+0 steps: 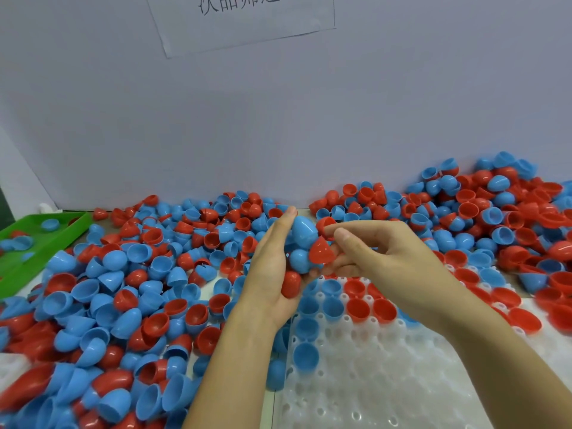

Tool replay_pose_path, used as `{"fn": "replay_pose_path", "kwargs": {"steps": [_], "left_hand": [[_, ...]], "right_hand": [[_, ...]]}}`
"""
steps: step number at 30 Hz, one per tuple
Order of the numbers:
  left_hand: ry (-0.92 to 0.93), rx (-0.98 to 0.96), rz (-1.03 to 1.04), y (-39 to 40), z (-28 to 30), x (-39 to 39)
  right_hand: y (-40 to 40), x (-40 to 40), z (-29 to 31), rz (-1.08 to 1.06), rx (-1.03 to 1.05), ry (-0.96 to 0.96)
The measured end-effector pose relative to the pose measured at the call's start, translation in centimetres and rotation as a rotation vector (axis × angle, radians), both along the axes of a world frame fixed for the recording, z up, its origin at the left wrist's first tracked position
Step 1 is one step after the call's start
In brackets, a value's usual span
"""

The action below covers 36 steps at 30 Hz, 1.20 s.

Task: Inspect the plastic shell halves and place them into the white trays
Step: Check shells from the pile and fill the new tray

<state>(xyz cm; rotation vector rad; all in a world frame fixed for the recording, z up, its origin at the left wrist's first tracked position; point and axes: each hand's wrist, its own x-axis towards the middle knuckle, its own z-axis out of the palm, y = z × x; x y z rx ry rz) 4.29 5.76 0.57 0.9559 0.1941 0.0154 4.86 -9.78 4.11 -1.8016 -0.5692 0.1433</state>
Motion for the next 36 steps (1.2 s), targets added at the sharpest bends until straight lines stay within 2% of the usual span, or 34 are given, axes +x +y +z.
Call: {"fn": "replay_pose_path", "kwargs": {"steps": [6,8,13,17,20,24,29,32,36], "left_hand": [[0.005,-0.003,0.015,0.0,-0.1,0.0],[-0.006,-0.024,0.053,0.3,-0.1,0.2],[-0.019,-0.073,0.100,0.9,0.1,0.0],[-0.020,-0.119,0.104,1.0,0.3,-0.1],[-0.024,-0.153,0.104,0.9,0.5,-0.2],[-0.028,-0.152,0.101,0.9,0.4,-0.2],[-0.013,-0.152,0.108,0.9,0.3,-0.1],[-0.020,-0.135,0.109,0.9,0.3,-0.1],[0.011,-0.011,0.062,0.2,0.2,0.0]], "right_hand": [[-1.7,0.4,0.7,-0.057,-0.080,0.059],[-2.1,0.4,1.1,-0.072,-0.267,0.001],[-0.4,-1.2,0.9,0.044,-0.749,-0.097],[1.8,-2.7,-1.0,0.074,-1.023,-0.138],[2.4,-3.0,-1.7,0.056,-1.126,-0.248],[2.4,-3.0,-1.5,0.049,-1.139,-0.273],[1.5,-2.6,-0.8,0.136,-1.063,-0.138],[0.3,-1.7,0.2,0.097,-0.865,-0.159],[0.3,-0.8,0.2,-0.174,-0.396,-0.333]]}}
